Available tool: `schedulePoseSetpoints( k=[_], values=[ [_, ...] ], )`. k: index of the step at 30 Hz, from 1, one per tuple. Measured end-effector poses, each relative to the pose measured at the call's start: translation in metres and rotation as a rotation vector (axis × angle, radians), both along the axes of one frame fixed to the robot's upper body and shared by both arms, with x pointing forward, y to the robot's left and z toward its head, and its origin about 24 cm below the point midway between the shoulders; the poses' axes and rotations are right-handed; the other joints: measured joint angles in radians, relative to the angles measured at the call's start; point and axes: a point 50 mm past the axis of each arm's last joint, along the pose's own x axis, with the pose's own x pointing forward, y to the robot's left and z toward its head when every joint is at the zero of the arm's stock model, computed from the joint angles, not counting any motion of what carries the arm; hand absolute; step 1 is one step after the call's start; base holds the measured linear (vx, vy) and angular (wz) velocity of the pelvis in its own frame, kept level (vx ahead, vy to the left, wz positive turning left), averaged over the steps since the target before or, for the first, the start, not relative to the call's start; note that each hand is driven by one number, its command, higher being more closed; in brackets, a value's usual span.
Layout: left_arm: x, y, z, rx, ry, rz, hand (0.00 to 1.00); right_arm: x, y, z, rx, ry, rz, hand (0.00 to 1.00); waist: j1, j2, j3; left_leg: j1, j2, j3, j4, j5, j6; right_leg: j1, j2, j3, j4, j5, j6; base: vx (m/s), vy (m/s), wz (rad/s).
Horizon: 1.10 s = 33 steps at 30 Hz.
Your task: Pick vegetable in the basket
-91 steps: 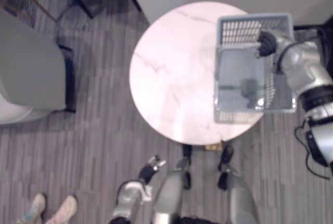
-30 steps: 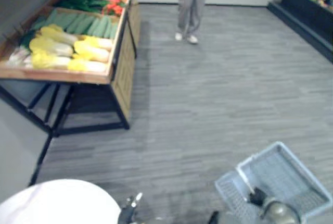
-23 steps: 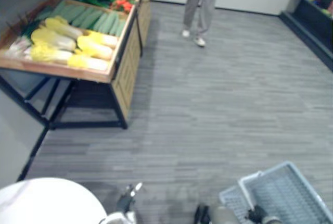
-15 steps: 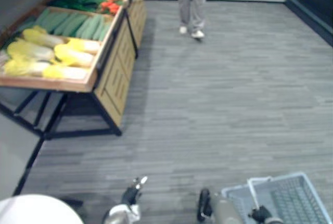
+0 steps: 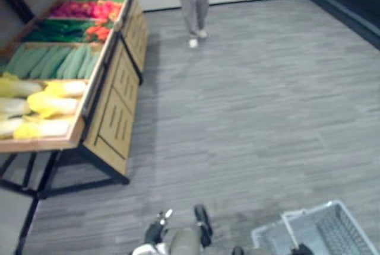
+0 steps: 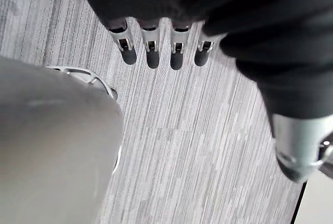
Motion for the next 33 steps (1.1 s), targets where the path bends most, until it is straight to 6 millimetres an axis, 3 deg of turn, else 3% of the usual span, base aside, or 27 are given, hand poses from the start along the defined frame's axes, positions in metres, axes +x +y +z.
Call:
schedulePoseSetpoints(
  k=[1,2,3,4,6,8,10,11,13,15,16,18,19,20,21,22,24,25,27,28,30,31,32,33],
  values=[
    [-0.003,0.007,0.000,0.017,0.013,0.024,0.00,0.000,0.002,-0.001,0.004,-0.001,-0.002,1.00,0.011,-0.039,-0.023,-0.002,-0.036,0.015,0.024,-0.021,0.059,-0.024,-0.050,-0.004,0.059,-0.057,0.034,0.37,0.151,-0.04],
    [-0.008,0.009,-0.001,0.024,0.025,0.029,0.00,-0.001,0.003,-0.001,0.007,0.001,-0.003,1.00,0.017,-0.059,-0.041,0.000,-0.059,0.019,0.035,-0.046,0.083,-0.041,-0.083,-0.010,0.101,-0.090,0.069,0.48,0.153,-0.10],
    [-0.007,0.009,-0.002,0.025,0.030,0.031,0.00,0.003,0.003,0.000,0.003,-0.016,-0.003,1.00,0.022,-0.063,-0.052,0.008,-0.074,0.018,0.056,-0.093,0.119,-0.127,-0.128,-0.008,0.346,-0.100,0.088,0.48,0.140,0.04],
    [-0.007,0.009,-0.001,0.030,0.027,0.023,0.00,0.011,0.004,0.002,-0.001,-0.054,-0.008,1.00,0.011,-0.065,-0.050,0.040,-0.083,0.004,0.066,-0.117,0.129,-0.229,-0.191,-0.021,0.603,-0.045,0.123,0.47,0.147,0.20],
    [-0.007,0.015,0.000,0.064,0.034,-0.014,0.00,0.014,0.008,0.002,0.015,-0.085,-0.029,1.00,-0.002,-0.072,-0.044,0.125,-0.079,-0.038,0.082,-0.125,0.133,-0.229,-0.235,-0.082,0.675,-0.061,0.092,0.55,0.089,0.56],
    [0.001,0.018,0.003,0.086,0.018,-0.045,0.00,0.017,0.013,0.002,0.020,-0.120,-0.021,1.00,-0.008,-0.044,-0.036,0.197,-0.029,-0.102,0.074,-0.149,0.098,-0.212,-0.192,-0.136,0.501,-0.068,0.080,0.45,-0.038,0.69],
    [0.019,0.026,0.010,0.133,-0.016,-0.081,0.00,0.023,0.019,0.003,0.040,-0.169,-0.030,1.00,-0.011,-0.036,-0.030,0.243,0.002,-0.182,0.025,-0.198,0.064,-0.252,-0.140,-0.135,0.286,-0.045,0.102,0.34,-0.106,0.78],
    [0.027,0.029,0.014,0.145,-0.034,-0.085,0.00,0.024,0.021,0.004,0.046,-0.178,-0.037,1.00,-0.011,-0.046,-0.024,0.255,0.000,-0.198,0.012,-0.209,0.062,-0.269,-0.141,-0.128,0.234,-0.022,0.106,0.31,-0.136,0.76],
    [0.036,0.041,0.021,0.183,-0.054,-0.085,0.00,0.024,0.021,0.004,0.057,-0.199,-0.070,1.00,-0.012,-0.069,-0.013,0.285,-0.010,-0.239,0.011,-0.248,0.007,-0.331,-0.155,-0.072,0.074,0.104,0.104,0.29,-0.178,0.66],
    [0.035,0.049,0.022,0.202,-0.050,-0.075,0.00,0.021,0.019,0.004,0.045,-0.195,-0.082,1.00,-0.014,-0.082,-0.012,0.304,-0.023,-0.264,0.059,-0.301,-0.021,-0.355,-0.178,-0.032,0.098,0.137,0.080,0.39,-0.289,0.58],
    [0.029,0.056,0.024,0.209,-0.056,-0.034,0.00,0.018,0.014,0.004,0.035,-0.183,-0.095,1.00,-0.011,-0.083,-0.014,0.317,-0.019,-0.272,0.129,-0.373,-0.048,-0.356,-0.186,-0.027,0.176,0.120,0.040,0.48,-0.366,0.43],
    [0.016,0.060,0.022,0.205,-0.053,0.027,0.00,0.021,0.005,0.007,0.021,-0.176,-0.085,1.00,-0.009,-0.067,-0.020,0.306,0.023,-0.266,0.270,-0.419,-0.090,-0.350,-0.165,-0.021,0.235,0.126,0.007,0.50,-0.380,0.34],
    [0.012,0.057,0.021,0.192,-0.055,0.046,0.00,0.021,-0.008,0.011,-0.009,-0.156,-0.067,1.00,-0.011,-0.002,-0.017,0.165,0.103,-0.292,0.575,-0.388,-0.058,-0.338,-0.117,-0.041,0.248,0.113,-0.012,0.55,-0.394,0.18],
    [0.010,0.053,0.020,0.179,-0.059,0.057,0.00,0.023,-0.017,0.014,-0.033,-0.147,-0.062,1.00,0.003,0.028,0.001,0.060,0.156,-0.328,0.765,-0.302,-0.052,-0.293,-0.072,-0.043,0.209,0.105,-0.025,0.43,-0.278,-0.04],
    [0.002,0.052,0.017,0.171,-0.040,0.074,0.00,0.030,-0.021,0.017,-0.044,-0.152,-0.050,1.00,0.012,0.041,0.010,0.013,0.166,-0.349,0.850,-0.279,-0.061,-0.250,-0.050,-0.036,0.175,0.099,-0.036,0.61,-0.276,-0.30],
    [-0.003,0.053,0.015,0.155,-0.031,0.097,0.00,0.033,-0.024,0.019,-0.047,-0.142,-0.023,1.00,0.017,0.030,0.023,-0.007,0.133,-0.314,0.818,-0.309,-0.093,-0.163,-0.048,-0.029,0.116,0.097,-0.047,0.51,-0.212,-0.19],
    [-0.001,0.052,0.016,0.146,-0.049,0.092,0.00,0.036,-0.025,0.021,-0.047,-0.141,0.002,1.00,0.022,0.024,0.023,-0.013,0.096,-0.236,0.665,-0.316,-0.088,-0.098,-0.049,-0.033,0.073,0.101,-0.040,0.49,-0.176,-0.09],
    [0.002,0.051,0.017,0.140,-0.066,0.085,0.00,0.045,-0.026,0.025,-0.049,-0.165,0.021,1.00,0.023,0.021,0.025,-0.017,0.051,-0.143,0.432,-0.291,-0.081,-0.049,-0.047,-0.046,0.020,0.100,-0.039,0.47,-0.118,-0.05],
    [0.008,0.048,0.019,0.131,-0.084,0.081,0.00,0.048,-0.028,0.027,-0.045,-0.187,0.000,1.00,0.016,0.020,0.026,-0.003,0.004,-0.023,0.208,-0.200,-0.063,0.002,-0.043,-0.072,-0.031,0.093,-0.026,0.46,-0.079,0.13],
    [0.011,0.047,0.019,0.130,-0.089,0.080,0.00,0.050,-0.029,0.029,-0.048,-0.202,-0.001,1.00,0.010,0.022,0.025,0.007,-0.014,0.055,0.101,-0.139,-0.033,0.052,-0.031,-0.094,-0.063,0.079,-0.009,0.46,-0.037,0.28],
    [0.008,0.048,0.018,0.131,-0.082,0.083,0.00,0.048,-0.030,0.029,-0.054,-0.203,0.006,1.00,0.012,0.020,0.025,0.016,-0.026,0.098,0.047,-0.114,0.010,0.104,-0.023,-0.118,-0.057,0.010,0.006,0.50,0.032,0.25],
    [0.003,0.048,0.017,0.131,-0.064,0.090,0.00,0.047,-0.028,0.028,-0.050,-0.197,0.007,1.00,0.021,-0.003,0.019,0.016,-0.041,0.094,0.067,-0.072,0.087,0.108,-0.053,-0.138,0.002,-0.066,0.031,0.45,0.081,0.22],
    [0.001,0.049,0.016,0.133,-0.055,0.093,0.00,0.044,-0.026,0.026,-0.043,-0.186,0.002,1.00,0.022,-0.031,0.003,0.010,-0.058,0.102,0.085,-0.077,0.115,0.096,-0.085,-0.155,0.045,-0.104,0.047,0.53,0.079,0.34],
    [-0.004,0.046,0.012,0.122,-0.025,0.098,0.00,0.043,-0.027,0.025,-0.044,-0.181,-0.001,1.00,0.025,-0.046,-0.021,0.009,-0.091,0.086,0.109,-0.116,0.137,0.016,-0.144,-0.170,0.289,-0.144,0.096,0.53,0.096,0.54]
  ],
)
